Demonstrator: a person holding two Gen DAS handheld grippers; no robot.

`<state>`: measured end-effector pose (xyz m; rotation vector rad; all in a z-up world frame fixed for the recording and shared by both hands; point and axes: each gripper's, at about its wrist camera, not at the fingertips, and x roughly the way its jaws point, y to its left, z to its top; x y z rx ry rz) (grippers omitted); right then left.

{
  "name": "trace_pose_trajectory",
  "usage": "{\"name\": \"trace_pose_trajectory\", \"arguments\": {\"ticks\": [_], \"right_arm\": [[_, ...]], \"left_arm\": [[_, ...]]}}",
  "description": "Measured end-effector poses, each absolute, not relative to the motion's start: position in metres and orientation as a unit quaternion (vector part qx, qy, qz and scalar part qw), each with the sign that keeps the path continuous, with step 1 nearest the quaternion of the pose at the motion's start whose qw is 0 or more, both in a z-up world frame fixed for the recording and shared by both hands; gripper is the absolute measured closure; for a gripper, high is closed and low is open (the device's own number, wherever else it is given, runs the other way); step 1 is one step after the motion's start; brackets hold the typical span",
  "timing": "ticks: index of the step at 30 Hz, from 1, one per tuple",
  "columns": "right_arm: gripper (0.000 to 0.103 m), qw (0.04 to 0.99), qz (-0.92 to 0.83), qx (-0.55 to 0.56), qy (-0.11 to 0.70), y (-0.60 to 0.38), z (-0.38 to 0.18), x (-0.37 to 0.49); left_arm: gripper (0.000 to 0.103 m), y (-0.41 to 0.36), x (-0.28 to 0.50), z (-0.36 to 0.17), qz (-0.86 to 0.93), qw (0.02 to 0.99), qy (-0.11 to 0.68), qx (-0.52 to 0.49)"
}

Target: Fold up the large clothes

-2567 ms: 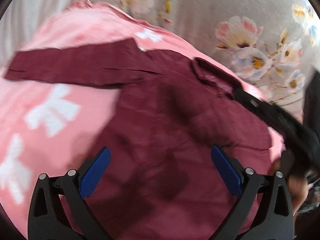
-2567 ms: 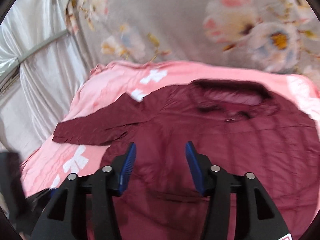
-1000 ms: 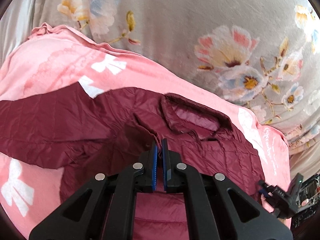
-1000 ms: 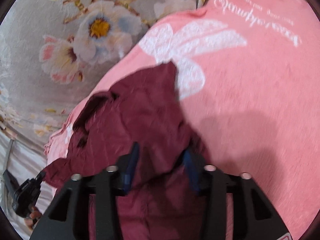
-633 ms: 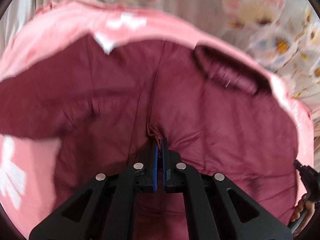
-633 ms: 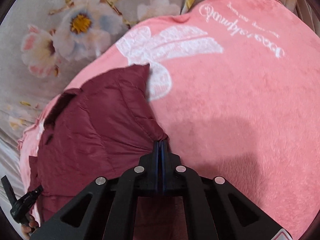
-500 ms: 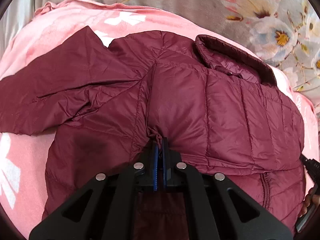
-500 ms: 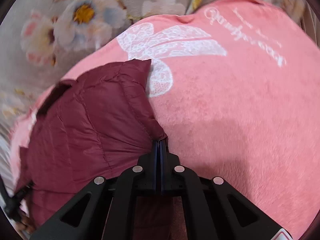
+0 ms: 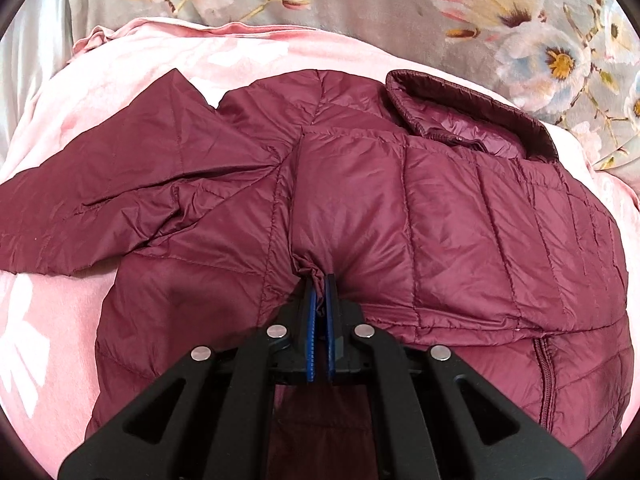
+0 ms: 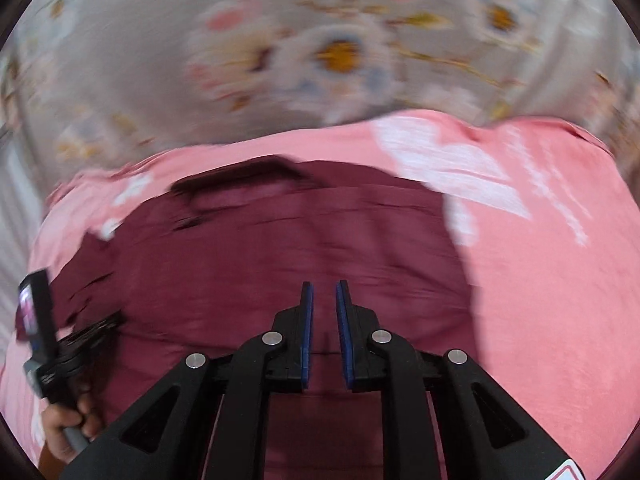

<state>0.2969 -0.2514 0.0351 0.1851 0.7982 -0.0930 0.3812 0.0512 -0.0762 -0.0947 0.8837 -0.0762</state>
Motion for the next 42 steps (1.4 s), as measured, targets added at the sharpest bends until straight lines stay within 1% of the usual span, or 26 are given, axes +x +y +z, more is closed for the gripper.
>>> {"name": "trace_pose_trajectory", "arguments": {"ticks": [2, 3, 5, 12, 14, 19, 22, 24, 26, 27, 28, 29, 31, 32, 34, 36, 38, 42], "right_arm": [[0.091, 0.915, -0.014, 0.068, 0.397, -0.216, 0.022, 0.311], [0.094, 0.913, -0.003, 0.06, 0.404, -0.202, 0.014, 0.318], [0.095, 0.905, 0.007, 0.055, 0.423, -0.184, -0.005, 0.331], [0.097, 0.882, -0.002, 0.042, 0.469, -0.169, -0.052, 0.345], [0.097, 0.884, -0.004, 0.038, 0.466, -0.165, -0.056, 0.344], [0.097, 0.892, -0.031, -0.029, 0.45, -0.146, -0.062, 0.342], [0.097, 0.893, -0.031, -0.029, 0.448, -0.146, -0.062, 0.343], [0.097, 0.894, -0.025, -0.016, 0.448, -0.15, -0.062, 0.342], [0.097, 0.894, -0.021, -0.007, 0.447, -0.153, -0.062, 0.342], [0.097, 0.894, -0.019, -0.002, 0.447, -0.154, -0.062, 0.342], [0.097, 0.895, -0.017, 0.002, 0.447, -0.155, -0.062, 0.342], [0.097, 0.895, -0.016, 0.006, 0.446, -0.156, -0.062, 0.342], [0.097, 0.895, -0.015, 0.008, 0.446, -0.156, -0.062, 0.343], [0.097, 0.895, -0.015, 0.007, 0.446, -0.156, -0.062, 0.342], [0.097, 0.895, -0.016, 0.006, 0.445, -0.155, -0.062, 0.342], [0.097, 0.895, -0.016, 0.006, 0.445, -0.156, -0.062, 0.341], [0.097, 0.896, -0.016, 0.007, 0.444, -0.156, -0.062, 0.341], [0.097, 0.896, -0.018, 0.003, 0.444, -0.155, -0.062, 0.341]], "left_arm": [[0.099, 0.054, 0.38, -0.076, -0.04, 0.902, 0.426, -0.053], [0.099, 0.055, 0.379, -0.077, -0.041, 0.902, 0.425, -0.055], [0.099, 0.054, 0.379, -0.076, -0.04, 0.903, 0.424, -0.053], [0.099, 0.054, 0.378, -0.077, -0.041, 0.904, 0.422, -0.054], [0.099, 0.055, 0.378, -0.077, -0.043, 0.904, 0.422, -0.058], [0.099, 0.058, 0.379, -0.077, -0.048, 0.903, 0.422, -0.07], [0.099, 0.061, 0.379, -0.076, -0.051, 0.901, 0.423, -0.079], [0.097, 0.072, 0.375, -0.073, -0.065, 0.895, 0.427, -0.107], [0.088, 0.093, 0.367, -0.068, -0.074, 0.888, 0.429, -0.146], [0.087, 0.107, 0.362, -0.064, -0.074, 0.886, 0.427, -0.164], [0.071, 0.127, 0.353, -0.057, -0.065, 0.887, 0.42, -0.179], [0.046, 0.148, 0.345, -0.048, -0.049, 0.892, 0.409, -0.188], [0.028, 0.2, 0.325, -0.031, 0.001, 0.906, 0.373, -0.202], [0.025, 0.228, 0.316, -0.024, 0.033, 0.909, 0.358, -0.209], [0.022, 0.292, 0.304, -0.015, 0.097, 0.906, 0.341, -0.23], [0.022, 0.359, 0.296, -0.017, 0.154, 0.887, 0.338, -0.274], [0.022, 0.409, 0.289, -0.022, 0.195, 0.87, 0.327, -0.315], [0.023, 0.487, 0.29, -0.041, 0.245, 0.834, 0.326, -0.373]]}}
